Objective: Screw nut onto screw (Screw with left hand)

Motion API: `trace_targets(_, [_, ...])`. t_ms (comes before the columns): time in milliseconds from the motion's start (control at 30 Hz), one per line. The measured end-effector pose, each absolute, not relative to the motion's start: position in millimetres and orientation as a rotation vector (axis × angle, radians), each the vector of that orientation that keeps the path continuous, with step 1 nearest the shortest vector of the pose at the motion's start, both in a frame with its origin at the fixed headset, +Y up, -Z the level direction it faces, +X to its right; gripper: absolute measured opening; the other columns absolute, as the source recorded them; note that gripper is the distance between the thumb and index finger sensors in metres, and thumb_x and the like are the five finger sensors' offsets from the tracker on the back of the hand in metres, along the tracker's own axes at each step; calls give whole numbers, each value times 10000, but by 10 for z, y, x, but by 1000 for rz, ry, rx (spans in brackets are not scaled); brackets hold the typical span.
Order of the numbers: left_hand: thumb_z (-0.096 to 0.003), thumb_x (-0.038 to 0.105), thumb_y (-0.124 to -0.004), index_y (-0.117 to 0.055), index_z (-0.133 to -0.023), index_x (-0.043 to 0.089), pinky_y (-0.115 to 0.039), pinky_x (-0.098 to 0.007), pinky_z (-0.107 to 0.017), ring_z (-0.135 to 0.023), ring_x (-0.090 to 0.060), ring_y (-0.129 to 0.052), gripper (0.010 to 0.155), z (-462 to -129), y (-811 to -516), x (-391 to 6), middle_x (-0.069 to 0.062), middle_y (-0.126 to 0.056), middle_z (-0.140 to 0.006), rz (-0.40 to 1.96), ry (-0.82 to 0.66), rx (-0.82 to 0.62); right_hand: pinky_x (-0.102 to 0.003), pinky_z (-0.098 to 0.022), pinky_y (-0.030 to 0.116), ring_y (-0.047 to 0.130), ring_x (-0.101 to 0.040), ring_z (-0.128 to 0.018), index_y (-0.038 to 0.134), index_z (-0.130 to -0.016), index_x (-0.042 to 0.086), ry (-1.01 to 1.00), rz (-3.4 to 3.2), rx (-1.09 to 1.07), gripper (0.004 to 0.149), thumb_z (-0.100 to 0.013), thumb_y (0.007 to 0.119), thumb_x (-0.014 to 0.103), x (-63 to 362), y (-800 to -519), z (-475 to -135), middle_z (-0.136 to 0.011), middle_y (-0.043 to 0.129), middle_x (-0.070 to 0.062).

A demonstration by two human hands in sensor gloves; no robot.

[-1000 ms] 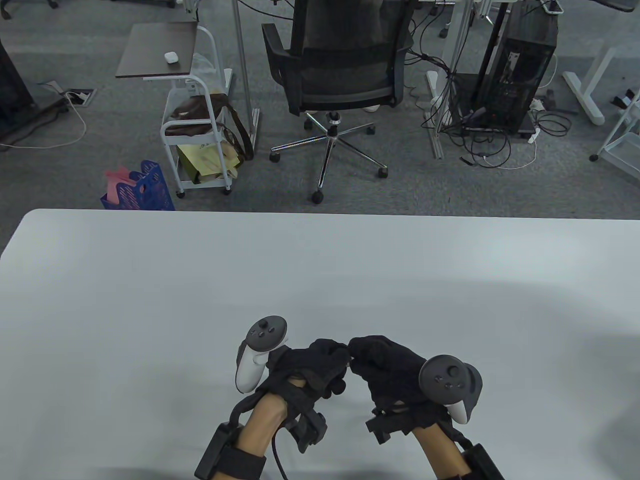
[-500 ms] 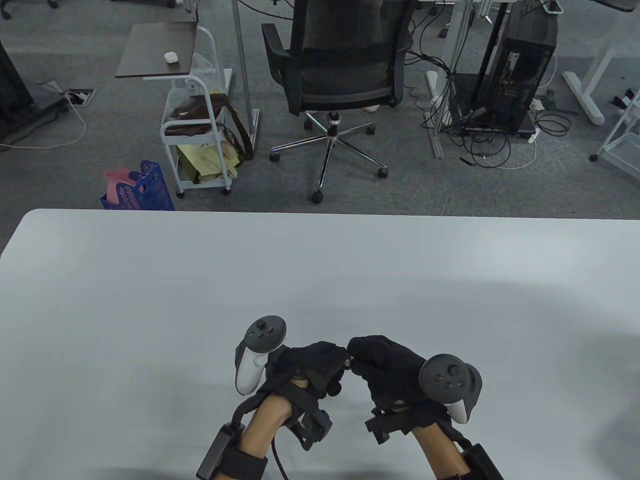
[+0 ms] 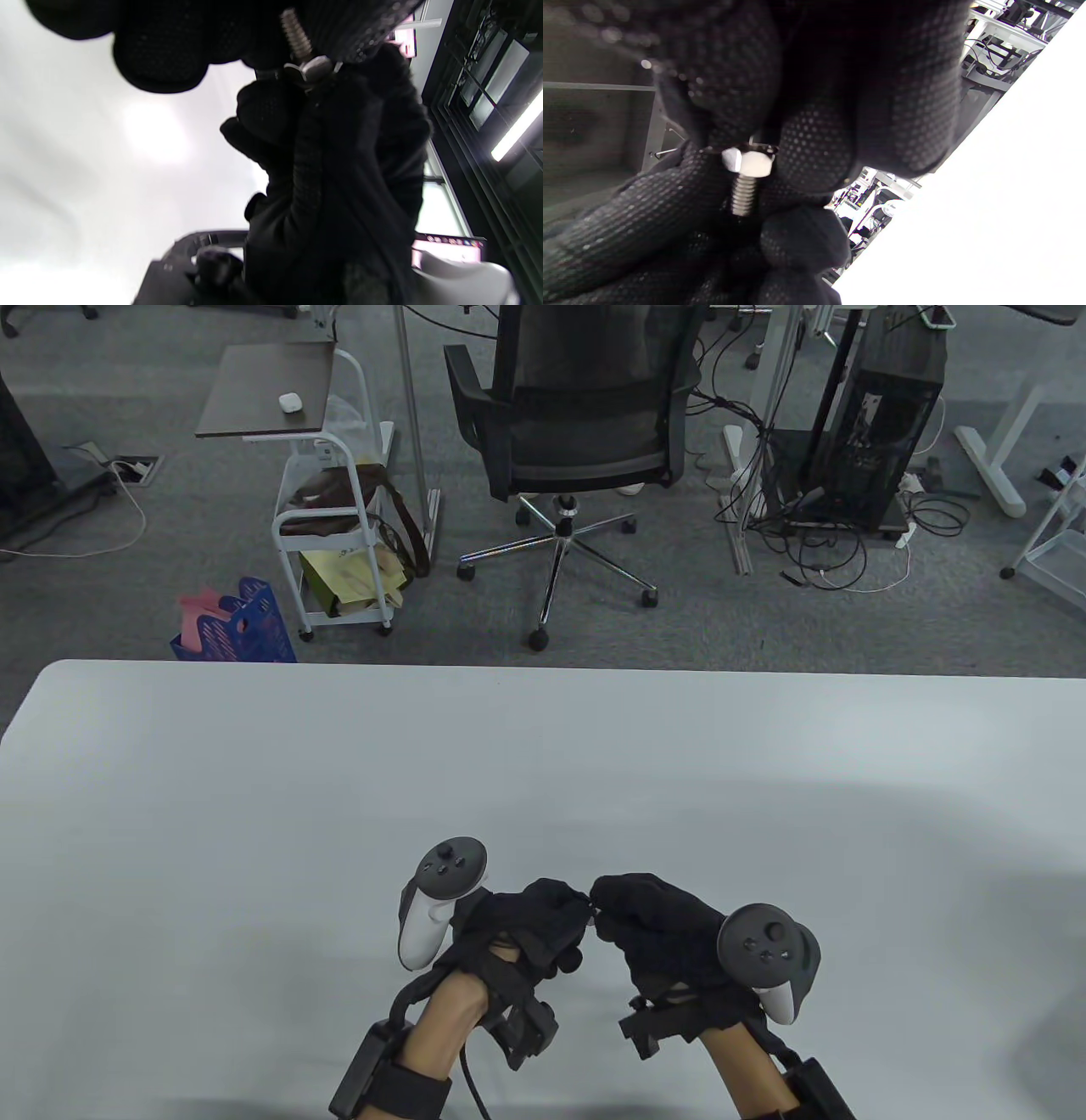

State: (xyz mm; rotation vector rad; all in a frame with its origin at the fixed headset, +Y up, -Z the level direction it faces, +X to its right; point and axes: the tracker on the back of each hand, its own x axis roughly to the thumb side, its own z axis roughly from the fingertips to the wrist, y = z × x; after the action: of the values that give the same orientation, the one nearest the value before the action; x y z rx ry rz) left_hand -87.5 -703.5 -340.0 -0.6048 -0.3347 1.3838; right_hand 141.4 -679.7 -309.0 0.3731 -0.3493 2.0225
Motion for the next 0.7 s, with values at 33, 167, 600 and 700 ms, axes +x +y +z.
trace_targets(33, [-467, 405, -711, -642, -935, 81, -701, -546, -443, -586, -433, -861, 573, -3396, -7043, -879, -226, -748, -829, 1396, -327, -606, -338, -334, 1020, 1141, -162, -430, 925, -683, 286, -351, 2025, 373, 385, -300, 959, 289, 1416, -6797, -3091, -695, 1018, 34])
trace_targets(167, [-452, 453, -711, -800, -854, 35, -722, -565, -389, -508, -467, -900, 587, -3399, -7052, -881, -260, -835, -754, 1364, -262, -528, -338, -332, 1020, 1141, -160, -427, 927, -683, 284, -347, 2037, 373, 384, -301, 960, 289, 1415, -6806, -3095, -690, 1017, 30])
trace_targets(600, [-451, 400, -726, -757, -851, 50, -729, -554, -379, -494, -448, -908, 533, -3388, -7030, -842, -239, -842, -737, 1346, -283, -583, -335, -331, 1020, 1139, -158, -427, 924, -685, 284, -345, 2042, 375, 383, -303, 956, 289, 1409, -6818, -3097, -693, 1014, 27])
trace_targets(700, [-463, 454, -702, -617, -951, 80, -714, -537, -423, -565, -430, -873, 621, -3367, -7047, -860, -227, -761, -814, 1390, -308, -630, -336, -333, 1019, 1140, -157, -426, 922, -689, 282, -350, 2026, 366, 396, -294, 957, 289, 1411, -6804, -3096, -695, 1012, 25])
